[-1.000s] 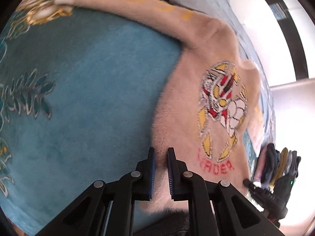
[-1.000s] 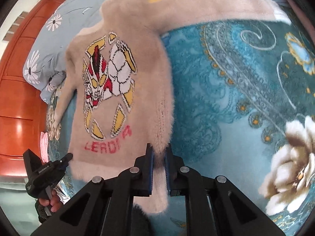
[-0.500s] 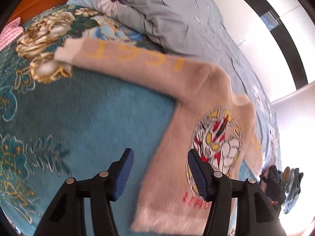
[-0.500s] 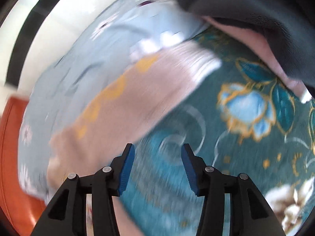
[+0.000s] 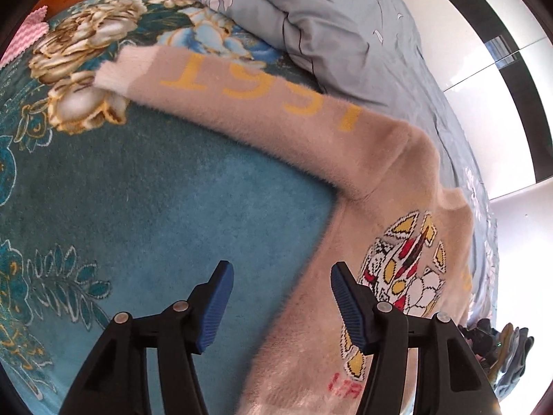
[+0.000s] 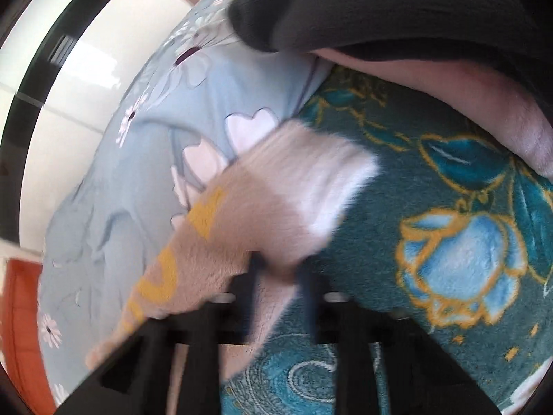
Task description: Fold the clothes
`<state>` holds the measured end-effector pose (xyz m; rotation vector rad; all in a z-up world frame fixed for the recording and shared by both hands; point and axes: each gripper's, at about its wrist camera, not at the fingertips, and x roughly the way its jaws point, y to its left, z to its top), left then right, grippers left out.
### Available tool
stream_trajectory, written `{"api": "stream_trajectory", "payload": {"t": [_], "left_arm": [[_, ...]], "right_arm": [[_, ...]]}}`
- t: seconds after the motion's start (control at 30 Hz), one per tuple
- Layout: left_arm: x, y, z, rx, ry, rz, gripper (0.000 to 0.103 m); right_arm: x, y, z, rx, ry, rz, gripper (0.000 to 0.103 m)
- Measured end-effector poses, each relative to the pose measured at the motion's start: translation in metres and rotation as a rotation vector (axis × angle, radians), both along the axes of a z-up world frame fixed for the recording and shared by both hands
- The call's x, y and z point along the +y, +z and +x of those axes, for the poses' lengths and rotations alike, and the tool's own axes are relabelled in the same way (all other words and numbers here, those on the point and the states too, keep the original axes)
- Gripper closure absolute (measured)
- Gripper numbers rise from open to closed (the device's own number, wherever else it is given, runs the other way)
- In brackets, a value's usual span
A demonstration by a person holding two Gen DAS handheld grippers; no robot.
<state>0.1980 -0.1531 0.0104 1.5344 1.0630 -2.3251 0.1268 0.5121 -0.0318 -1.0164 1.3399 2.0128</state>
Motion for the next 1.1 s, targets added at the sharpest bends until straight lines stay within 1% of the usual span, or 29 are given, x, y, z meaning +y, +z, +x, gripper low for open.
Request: {"api": "stream_trajectory", "payload": {"t": [0.03,0.07,0.17,0.23,0.3,0.37,0.4,0.47,0.6,0.7,0.87,0.97,1.03,1.1], "left_arm": [[0.0,-0.001,0.001,0.0,0.0,0.002,0.04],[-0.002,-0.002,0.001,0.003,0.002,0.004,0.04],[-0.008,-0.001,0.004,0.013,0.017,0.007,0.04],[-0.015,0.001,0.008,0.021,0.034,0.003,0.04],[-0.024,0.001,0.011,0.031,0.056,-0.005,0.04],[-0.032,0.0,0.015,0.037,0.078,-0.007,0.04],[-0.039,-0.002,0.017,0.037,0.099,-0.004,0.04],[-0.049,-0.005,0.023,0.036,0.132,0.01,0.04],[-0.069,-0.01,0.031,0.049,0.212,0.042,0.04],[-0.078,-0.013,0.032,0.056,0.246,0.059,0.04],[-0.089,-0.019,0.024,0.071,0.279,0.079,0.04],[-0.099,-0.024,0.014,0.082,0.316,0.098,0.04],[-0.107,-0.028,0.007,0.088,0.342,0.118,0.04],[-0.116,-0.032,-0.001,0.096,0.371,0.132,0.04]], "right_arm": [[0.003,0.001,0.003,0.01,-0.01,-0.017,0.091],[0.002,0.005,0.003,0.016,-0.003,-0.011,0.092],[-0.009,0.034,0.001,0.035,0.052,0.076,0.093],[-0.017,0.064,0.003,0.085,0.091,0.165,0.094],[-0.033,0.103,0.0,0.121,0.134,0.303,0.094],[-0.057,0.144,-0.012,0.158,0.242,0.442,0.094],[-0.075,0.162,-0.019,0.187,0.317,0.5,0.094],[-0.115,0.188,-0.036,0.247,0.46,0.592,0.094],[-0.199,0.169,-0.045,0.251,0.679,0.641,0.094],[-0.263,0.155,-0.051,0.252,0.844,0.676,0.094],[-0.369,0.131,-0.062,0.252,1.121,0.727,0.094],[-0.432,0.116,-0.068,0.247,1.286,0.757,0.094],[-0.453,0.085,-0.063,0.167,1.36,0.828,0.094],[-0.468,0.063,-0.061,0.103,1.398,0.884,0.094]]}}
